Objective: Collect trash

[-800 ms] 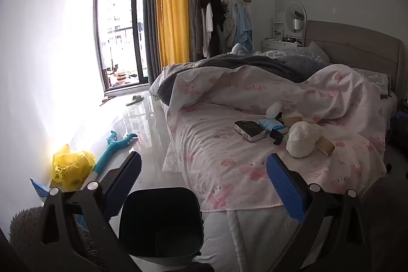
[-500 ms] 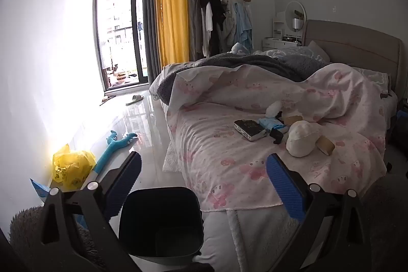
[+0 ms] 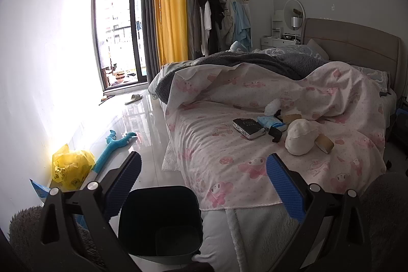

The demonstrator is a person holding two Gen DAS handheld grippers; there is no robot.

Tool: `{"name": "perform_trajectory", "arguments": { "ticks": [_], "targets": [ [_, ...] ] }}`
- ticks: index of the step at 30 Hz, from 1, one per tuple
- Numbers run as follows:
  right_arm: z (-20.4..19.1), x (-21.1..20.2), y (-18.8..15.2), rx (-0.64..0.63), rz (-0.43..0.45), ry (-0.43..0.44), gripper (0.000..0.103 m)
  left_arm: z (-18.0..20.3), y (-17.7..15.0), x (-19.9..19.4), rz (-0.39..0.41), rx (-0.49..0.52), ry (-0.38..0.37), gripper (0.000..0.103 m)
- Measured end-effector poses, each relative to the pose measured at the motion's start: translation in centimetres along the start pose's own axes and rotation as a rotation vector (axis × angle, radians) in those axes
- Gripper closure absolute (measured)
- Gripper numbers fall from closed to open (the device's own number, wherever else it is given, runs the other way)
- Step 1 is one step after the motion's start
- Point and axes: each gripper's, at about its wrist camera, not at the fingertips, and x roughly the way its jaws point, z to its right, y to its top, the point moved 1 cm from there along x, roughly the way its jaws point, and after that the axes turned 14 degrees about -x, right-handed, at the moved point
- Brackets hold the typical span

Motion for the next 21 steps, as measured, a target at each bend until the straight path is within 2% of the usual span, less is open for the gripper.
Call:
{"name": "perform_trajectory", "arguments": {
  "ticks": [21],
  "targets": [
    [-0.19, 0.2, 0.04, 0.002, -0.004, 0.002, 0.003, 0.02, 0.04, 0.03, -0.002, 0.001, 0.001, 0.003]
  ]
}}
